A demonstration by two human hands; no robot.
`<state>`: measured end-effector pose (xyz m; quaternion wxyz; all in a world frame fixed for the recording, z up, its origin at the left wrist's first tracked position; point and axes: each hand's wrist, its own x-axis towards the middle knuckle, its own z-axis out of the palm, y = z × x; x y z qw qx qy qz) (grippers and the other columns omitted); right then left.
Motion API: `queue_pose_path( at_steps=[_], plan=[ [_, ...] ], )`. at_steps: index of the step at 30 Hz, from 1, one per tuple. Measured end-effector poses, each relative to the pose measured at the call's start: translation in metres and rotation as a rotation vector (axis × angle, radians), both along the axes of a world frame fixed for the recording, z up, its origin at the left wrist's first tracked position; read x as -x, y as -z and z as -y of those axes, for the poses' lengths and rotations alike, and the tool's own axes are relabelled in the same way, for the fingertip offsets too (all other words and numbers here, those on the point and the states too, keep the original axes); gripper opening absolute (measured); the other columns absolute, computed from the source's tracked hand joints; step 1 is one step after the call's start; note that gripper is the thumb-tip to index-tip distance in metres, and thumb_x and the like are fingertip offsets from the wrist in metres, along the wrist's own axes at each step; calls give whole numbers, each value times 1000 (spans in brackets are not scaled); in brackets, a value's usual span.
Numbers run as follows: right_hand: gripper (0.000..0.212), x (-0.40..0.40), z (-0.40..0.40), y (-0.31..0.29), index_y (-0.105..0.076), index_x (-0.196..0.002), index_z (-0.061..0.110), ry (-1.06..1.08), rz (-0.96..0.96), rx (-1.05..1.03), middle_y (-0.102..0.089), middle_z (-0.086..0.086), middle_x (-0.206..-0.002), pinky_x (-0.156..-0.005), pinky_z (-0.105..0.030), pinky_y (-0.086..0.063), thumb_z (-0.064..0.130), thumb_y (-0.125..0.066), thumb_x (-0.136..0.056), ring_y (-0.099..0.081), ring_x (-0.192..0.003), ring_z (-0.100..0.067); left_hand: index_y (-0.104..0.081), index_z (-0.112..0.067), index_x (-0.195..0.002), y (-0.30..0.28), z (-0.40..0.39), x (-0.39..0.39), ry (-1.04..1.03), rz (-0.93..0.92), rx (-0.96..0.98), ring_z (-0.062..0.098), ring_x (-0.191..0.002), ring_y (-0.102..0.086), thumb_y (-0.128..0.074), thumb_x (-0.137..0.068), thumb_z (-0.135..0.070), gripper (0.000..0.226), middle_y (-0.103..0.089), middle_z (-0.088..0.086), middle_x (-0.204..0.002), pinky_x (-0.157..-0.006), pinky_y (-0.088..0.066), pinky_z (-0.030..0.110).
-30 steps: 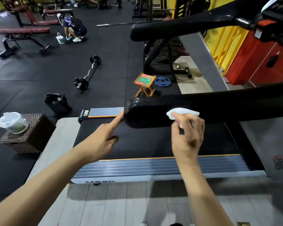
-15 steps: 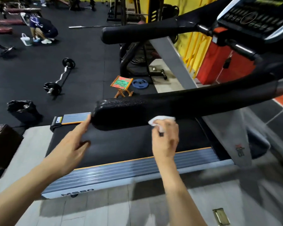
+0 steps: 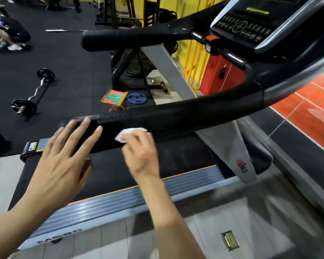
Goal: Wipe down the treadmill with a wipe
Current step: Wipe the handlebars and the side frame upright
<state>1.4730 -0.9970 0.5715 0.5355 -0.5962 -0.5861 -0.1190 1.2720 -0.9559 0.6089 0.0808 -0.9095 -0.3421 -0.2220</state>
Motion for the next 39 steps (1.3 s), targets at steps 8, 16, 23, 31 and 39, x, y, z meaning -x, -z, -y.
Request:
queue_pose_path(
  at_steps=[8, 16, 23, 31, 39],
  plan=[
    [28, -95, -7, -59, -75, -94, 10, 370, -283, -223, -68, 12, -99, -88, -41, -52, -5, -57, -77, -62, -97, -25, -39, -8, -156, 5, 7, -27, -55, -60, -51, 43, -152, -25, -42, -87, -28, 72, -26, 17, -166, -122, -23, 60],
    [35, -36, -8, -43, -73, -114, 12, 63, 47, -18, -65, -3, -115, -106, -28, -43, -5, -61, -85, -56, -113, -17, -31, 3, -156, -6, -4, -49, 39, 117, 21, 39, -150, -31, -45, -87, -14, 72, -31, 21, -162, -121, -29, 55],
    [20, -88, -3, -54, -74, -96, 9, 478, -152, 3, -65, -8, -92, -87, -48, -51, 9, -54, -98, -59, -88, -25, -43, 0, -151, -4, 2, -67, -42, 49, -90, 42, -148, -34, -45, -87, -21, 67, -40, 20, -158, -123, -23, 57],
    [34, -111, 8, -24, -68, -130, 13, 67, 229, -82, -68, -1, -125, -97, -44, -51, 3, -60, -99, -64, -114, -23, -36, 1, -154, -4, -14, -98, -57, 107, -81, 40, -147, -37, -45, -88, -25, 72, -43, 19, -156, -123, -22, 57],
    [37, -289, 29, -49, -67, -130, 6, 711, -118, -251, -65, -16, -121, -108, -16, -37, -2, -50, -98, -60, -114, -32, -38, -1, -154, 2, -13, -106, -108, 104, -86, 41, -148, -35, -47, -88, -23, 70, -40, 17, -159, -124, -21, 58]
  ],
)
